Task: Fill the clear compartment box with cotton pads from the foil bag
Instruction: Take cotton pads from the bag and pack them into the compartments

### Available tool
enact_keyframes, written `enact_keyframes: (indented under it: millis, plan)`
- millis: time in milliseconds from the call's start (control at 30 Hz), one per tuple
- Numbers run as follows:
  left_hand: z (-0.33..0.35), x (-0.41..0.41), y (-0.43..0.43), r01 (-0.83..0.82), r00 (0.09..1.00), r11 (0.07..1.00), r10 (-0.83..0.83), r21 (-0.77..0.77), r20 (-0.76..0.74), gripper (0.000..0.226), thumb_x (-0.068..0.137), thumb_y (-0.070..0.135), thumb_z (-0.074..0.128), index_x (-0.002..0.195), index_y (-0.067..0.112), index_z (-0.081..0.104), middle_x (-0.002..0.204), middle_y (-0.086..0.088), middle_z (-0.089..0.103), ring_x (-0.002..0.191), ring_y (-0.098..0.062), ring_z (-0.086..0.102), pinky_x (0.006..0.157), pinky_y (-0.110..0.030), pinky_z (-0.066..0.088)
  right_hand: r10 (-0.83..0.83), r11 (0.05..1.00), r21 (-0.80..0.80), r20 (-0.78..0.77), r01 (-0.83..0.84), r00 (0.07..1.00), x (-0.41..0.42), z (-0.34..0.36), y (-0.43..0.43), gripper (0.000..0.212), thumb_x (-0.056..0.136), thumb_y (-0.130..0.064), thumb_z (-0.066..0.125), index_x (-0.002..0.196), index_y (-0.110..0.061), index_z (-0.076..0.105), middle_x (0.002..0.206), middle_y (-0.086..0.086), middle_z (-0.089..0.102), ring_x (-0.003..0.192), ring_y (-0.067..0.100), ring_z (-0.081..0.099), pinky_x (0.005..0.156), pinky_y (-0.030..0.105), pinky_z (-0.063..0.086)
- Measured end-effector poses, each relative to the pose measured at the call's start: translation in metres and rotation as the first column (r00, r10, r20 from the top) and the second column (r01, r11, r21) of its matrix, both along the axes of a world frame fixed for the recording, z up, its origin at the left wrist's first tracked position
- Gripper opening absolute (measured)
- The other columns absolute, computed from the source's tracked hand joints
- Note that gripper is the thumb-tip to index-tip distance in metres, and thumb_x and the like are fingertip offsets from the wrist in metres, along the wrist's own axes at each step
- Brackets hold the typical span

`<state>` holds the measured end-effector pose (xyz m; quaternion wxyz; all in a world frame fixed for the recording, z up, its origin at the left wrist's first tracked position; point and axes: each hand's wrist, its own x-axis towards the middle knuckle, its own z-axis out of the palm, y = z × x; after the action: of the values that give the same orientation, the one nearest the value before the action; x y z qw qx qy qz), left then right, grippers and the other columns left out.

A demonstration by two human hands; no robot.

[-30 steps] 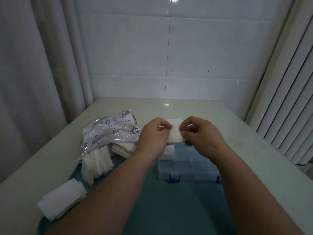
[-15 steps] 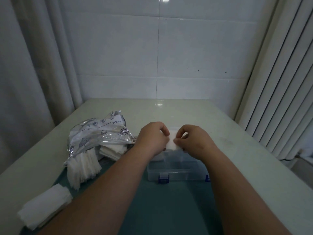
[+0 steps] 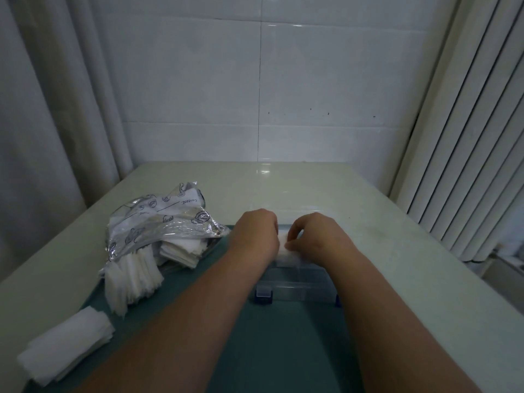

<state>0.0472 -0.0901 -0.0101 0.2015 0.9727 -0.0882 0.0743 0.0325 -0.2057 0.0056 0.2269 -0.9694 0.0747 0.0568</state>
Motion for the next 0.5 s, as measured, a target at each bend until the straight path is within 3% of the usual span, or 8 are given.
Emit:
enact_keyframes:
  millis: [133,267,500]
  plan:
    - [0.004,0.005,0.004,0.018,0.994,1.0,-0.02,-0.021,-0.108,0.023,0.087,0.011,0.064,0.106,0.017,0.075,0.113,-0.004,0.068,0.103,-0.024,0.064,0.087,-0.028,0.051,-0.008,0.998,-0.055,-0.061,0.005,0.998,0.006,-0.002,0.0,0.029,0.088,-0.027,0.067,0.112,-0.011,0.07,0.11,0.007,0.067,0.101,0.022,0.063,0.096,0.037,0.051]
    - [0.005,0.008,0.006,0.026,0.983,1.0,-0.025,0.003,-0.182,0.024,0.084,0.01,0.068,0.107,0.013,0.074,0.11,-0.007,0.07,0.099,-0.024,0.067,0.088,-0.03,0.054,-0.033,0.999,-0.012,0.014,0.034,0.999,0.007,-0.009,-0.004,0.02,0.087,-0.019,0.062,0.102,-0.011,0.073,0.101,0.008,0.07,0.092,0.023,0.065,0.089,0.038,0.055]
    - [0.003,0.006,0.007,0.027,0.988,0.999,-0.033,-0.045,-0.15,0.021,0.086,0.014,0.067,0.104,0.016,0.076,0.105,-0.005,0.072,0.097,-0.021,0.067,0.083,-0.027,0.052,0.004,0.994,0.11,0.103,-0.015,0.995,-0.003,-0.008,-0.005,0.019,0.087,-0.022,0.064,0.102,-0.016,0.073,0.097,0.003,0.07,0.084,0.018,0.066,0.083,0.036,0.058]
